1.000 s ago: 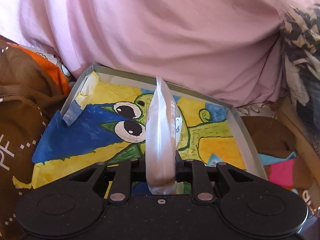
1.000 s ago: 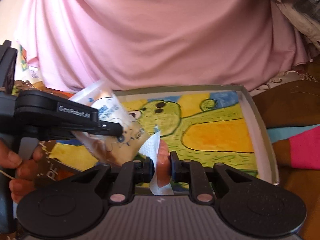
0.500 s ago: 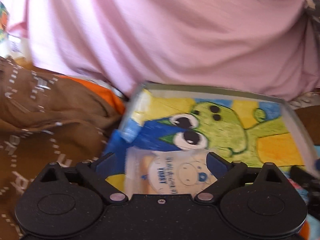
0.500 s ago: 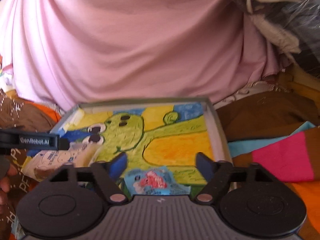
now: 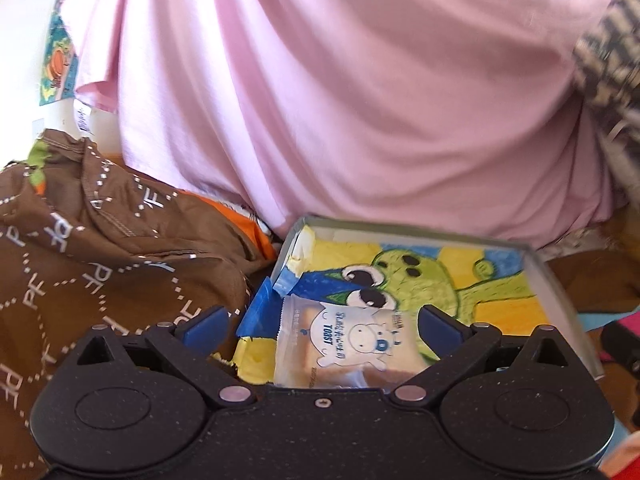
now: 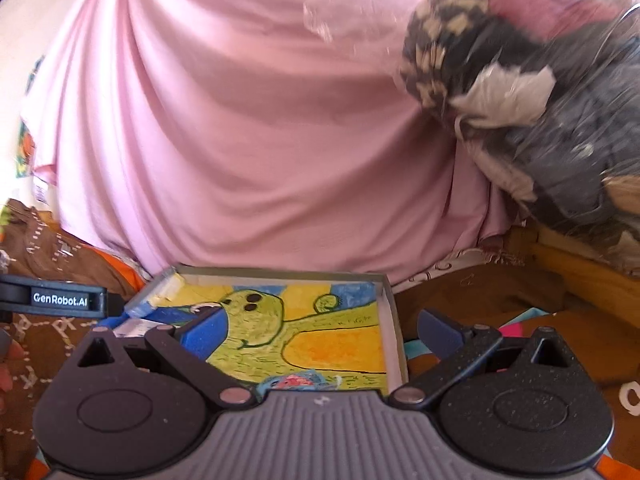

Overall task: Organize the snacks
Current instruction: 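Lower both packets into the grey tray and open both tools, then withdraw both open tools from the tray back to the snack pile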

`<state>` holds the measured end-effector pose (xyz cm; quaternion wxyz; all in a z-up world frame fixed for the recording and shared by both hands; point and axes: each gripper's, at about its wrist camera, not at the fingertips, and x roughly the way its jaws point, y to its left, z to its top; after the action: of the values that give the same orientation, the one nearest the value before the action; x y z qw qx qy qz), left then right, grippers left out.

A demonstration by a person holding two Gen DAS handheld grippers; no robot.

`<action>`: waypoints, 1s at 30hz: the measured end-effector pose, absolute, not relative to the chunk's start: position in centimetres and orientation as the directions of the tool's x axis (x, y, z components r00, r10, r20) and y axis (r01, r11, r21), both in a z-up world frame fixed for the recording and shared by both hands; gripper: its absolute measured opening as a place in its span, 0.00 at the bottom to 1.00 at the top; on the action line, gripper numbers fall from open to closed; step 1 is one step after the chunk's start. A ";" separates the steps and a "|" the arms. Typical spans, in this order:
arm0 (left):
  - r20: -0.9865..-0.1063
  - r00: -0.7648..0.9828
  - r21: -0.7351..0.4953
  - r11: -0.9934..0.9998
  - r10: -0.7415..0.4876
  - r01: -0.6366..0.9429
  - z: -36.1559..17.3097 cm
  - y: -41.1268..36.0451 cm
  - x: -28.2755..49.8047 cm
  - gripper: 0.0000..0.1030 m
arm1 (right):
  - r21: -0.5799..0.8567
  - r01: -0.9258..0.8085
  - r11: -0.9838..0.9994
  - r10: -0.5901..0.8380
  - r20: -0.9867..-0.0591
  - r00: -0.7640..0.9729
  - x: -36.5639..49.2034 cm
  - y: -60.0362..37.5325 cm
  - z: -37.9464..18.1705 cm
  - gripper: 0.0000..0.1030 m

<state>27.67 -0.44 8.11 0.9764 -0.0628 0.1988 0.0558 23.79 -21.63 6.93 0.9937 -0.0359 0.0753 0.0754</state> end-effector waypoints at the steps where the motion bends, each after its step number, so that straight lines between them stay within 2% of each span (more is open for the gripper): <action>1: -0.384 0.920 -0.112 0.985 0.078 -0.131 8.3 -0.4 26.8 0.99 | -0.061 -0.155 0.986 0.145 -0.147 0.979 23.0 -21.6 7.0 1.00; 12: -0.337 0.941 -0.140 0.986 0.037 -0.089 9.2 1.4 17.7 0.99 | -0.073 -0.205 0.976 0.199 -0.084 0.976 14.8 -20.7 7.1 1.00; 21: -0.470 0.882 -0.092 0.992 0.034 -0.087 5.9 3.8 13.4 0.99 | -0.155 -0.255 0.955 0.240 -0.104 0.965 9.8 -19.1 5.0 1.00; 30: -0.570 0.821 -0.082 0.994 0.017 -0.078 2.9 5.5 9.8 0.99 | -0.143 -0.294 0.945 0.253 -0.248 0.935 6.4 -19.1 1.6 1.00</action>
<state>9.78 5.47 2.91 0.9529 -0.0506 0.2979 0.0249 6.36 -19.10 1.64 0.9796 -0.0890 0.1141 0.1395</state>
